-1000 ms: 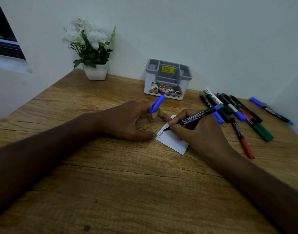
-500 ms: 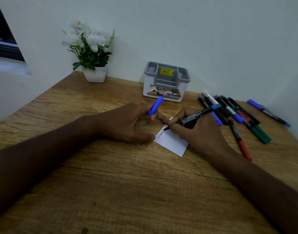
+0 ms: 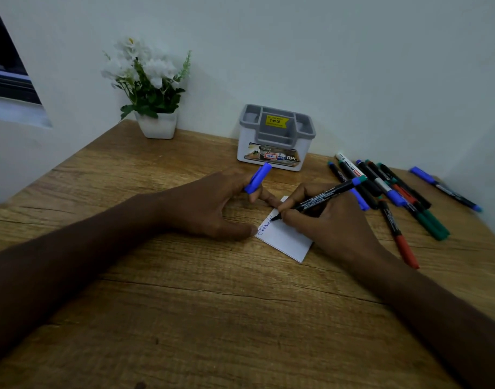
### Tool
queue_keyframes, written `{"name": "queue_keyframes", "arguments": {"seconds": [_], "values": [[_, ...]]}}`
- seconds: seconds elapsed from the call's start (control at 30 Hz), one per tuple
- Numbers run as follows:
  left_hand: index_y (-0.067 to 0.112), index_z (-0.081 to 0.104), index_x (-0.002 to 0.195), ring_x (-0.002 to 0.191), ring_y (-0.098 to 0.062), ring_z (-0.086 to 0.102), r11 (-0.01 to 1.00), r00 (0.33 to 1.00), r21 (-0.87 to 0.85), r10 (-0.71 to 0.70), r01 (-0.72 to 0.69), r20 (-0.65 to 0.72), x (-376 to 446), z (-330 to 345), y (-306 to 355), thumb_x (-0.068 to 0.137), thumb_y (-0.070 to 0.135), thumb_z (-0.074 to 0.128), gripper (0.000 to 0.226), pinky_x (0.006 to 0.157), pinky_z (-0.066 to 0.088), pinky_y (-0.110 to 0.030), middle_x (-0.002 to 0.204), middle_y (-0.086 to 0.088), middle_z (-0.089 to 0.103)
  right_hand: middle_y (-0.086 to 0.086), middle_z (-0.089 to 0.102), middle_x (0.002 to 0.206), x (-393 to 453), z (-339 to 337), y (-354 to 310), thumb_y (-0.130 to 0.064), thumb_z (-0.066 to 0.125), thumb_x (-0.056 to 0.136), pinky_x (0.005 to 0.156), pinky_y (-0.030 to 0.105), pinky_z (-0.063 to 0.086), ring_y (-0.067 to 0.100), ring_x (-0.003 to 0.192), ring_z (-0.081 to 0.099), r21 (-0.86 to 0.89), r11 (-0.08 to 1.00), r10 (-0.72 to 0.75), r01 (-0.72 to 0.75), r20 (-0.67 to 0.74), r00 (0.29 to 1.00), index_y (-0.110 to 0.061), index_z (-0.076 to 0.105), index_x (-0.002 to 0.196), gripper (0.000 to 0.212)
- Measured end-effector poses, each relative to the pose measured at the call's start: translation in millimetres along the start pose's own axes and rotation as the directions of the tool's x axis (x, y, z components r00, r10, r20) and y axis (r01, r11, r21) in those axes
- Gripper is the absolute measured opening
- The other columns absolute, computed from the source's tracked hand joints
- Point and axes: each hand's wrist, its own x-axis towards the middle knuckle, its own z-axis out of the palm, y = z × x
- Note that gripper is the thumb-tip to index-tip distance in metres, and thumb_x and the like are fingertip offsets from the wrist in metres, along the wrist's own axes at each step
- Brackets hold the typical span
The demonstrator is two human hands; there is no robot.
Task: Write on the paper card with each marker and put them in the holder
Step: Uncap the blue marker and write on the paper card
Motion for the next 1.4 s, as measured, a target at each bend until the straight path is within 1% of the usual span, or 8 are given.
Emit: {"name": "queue_keyframes", "arguments": {"seconds": [0.17,0.37,0.63,0.8,0.9,1.13,1.23,1.4], "values": [[0.034,0.053,0.121,0.11,0.015,0.044,0.999,0.999,0.03,-0.025,0.024,0.026,1,-1,1,0.081,0.062,0.075,0.053,0.084,0.037,-0.01,0.119,0.027,0.044,-0.011,0.08,0.084,2,1,3,-0.026,0.077,0.084,0.064,0.022,0.057,0.003,0.071,0.071,0.016,0.999,0.039,-0.039,-0.027,0.999,-0.027,0.079,0.08,0.004],[0.031,0.055,0.121,0.108,0.022,0.04,0.999,1.0,0.032,-0.021,0.02,0.016,1,-1,2,0.086,0.053,0.078,0.048,0.081,0.034,-0.006,0.116,0.031,0.043,-0.01,0.081,0.087,2,0,3,-0.035,0.076,0.08,0.067,0.033,0.061,0.012,0.072,0.073,0.032,0.998,0.053,-0.052,-0.032,0.998,-0.031,0.079,0.08,0.005],[0.032,0.055,0.114,0.105,0.026,0.04,0.999,1.0,0.035,-0.002,0.002,-0.002,0,0,2,0.086,0.051,0.08,0.042,0.076,0.034,-0.004,0.113,0.03,0.046,-0.011,0.079,0.077,4,-1,6,-0.04,0.075,0.079,0.06,0.017,0.056,0.003,0.066,0.071,0.026,0.997,0.079,-0.078,-0.04,0.996,-0.031,0.079,0.081,0.011],[0.044,0.049,0.104,0.108,0.025,0.04,1.0,1.0,0.025,-0.006,0.006,0.01,0,0,3,0.085,0.053,0.08,0.037,0.081,0.033,-0.008,0.115,0.032,0.043,-0.008,0.079,0.076,5,0,7,-0.029,0.078,0.086,0.061,0.017,0.058,0.002,0.064,0.071,0.046,0.994,0.099,-0.096,-0.054,0.994,-0.027,0.079,0.081,0.005],[0.043,0.047,0.119,0.111,0.027,0.036,0.999,1.0,0.045,-0.01,0.009,0.014,0,1,3,0.08,0.063,0.073,0.051,0.084,0.032,-0.007,0.121,0.027,0.04,-0.005,0.076,0.07,6,0,8,-0.022,0.076,0.089,0.061,0.019,0.056,0.003,0.061,0.069,0.116,0.984,0.143,-0.134,-0.071,0.987,-0.02,0.078,0.08,0.009],[0.038,0.046,0.129,0.11,0.035,0.03,0.998,0.999,0.069,-0.017,0.013,0.047,1,-1,0,0.086,0.058,0.076,0.056,0.083,0.032,-0.005,0.121,0.037,0.036,0.011,0.079,0.074,17,-10,2,-0.013,0.074,0.097,0.066,0.03,0.063,0.022,0.066,0.074,0.361,0.912,0.208,-0.193,-0.002,0.978,-0.013,0.079,0.091,0.008],[0.029,0.05,0.136,0.114,0.03,0.032,0.997,0.999,0.082,-0.003,0.0,0.044,0,-4,1,0.086,0.057,0.076,0.063,0.085,0.032,-0.002,0.132,0.022,0.042,0.012,0.081,0.079,16,-4,2,-0.012,0.075,0.096,0.07,0.028,0.063,0.019,0.069,0.076,0.331,0.924,0.194,-0.194,0.032,0.98,-0.008,0.078,0.092,0.007],[0.033,0.05,0.126,0.113,0.016,0.042,0.996,0.999,0.087,0.002,-0.005,0.037,-4,-7,7,0.086,0.051,0.078,0.052,0.087,0.033,-0.001,0.127,0.021,0.045,0.013,0.08,0.077,17,2,-2,-0.014,0.076,0.096,0.07,0.03,0.064,0.023,0.07,0.077,0.315,0.937,0.135,-0.149,0.067,0.989,-0.011,0.078,0.091,0.007]]}}
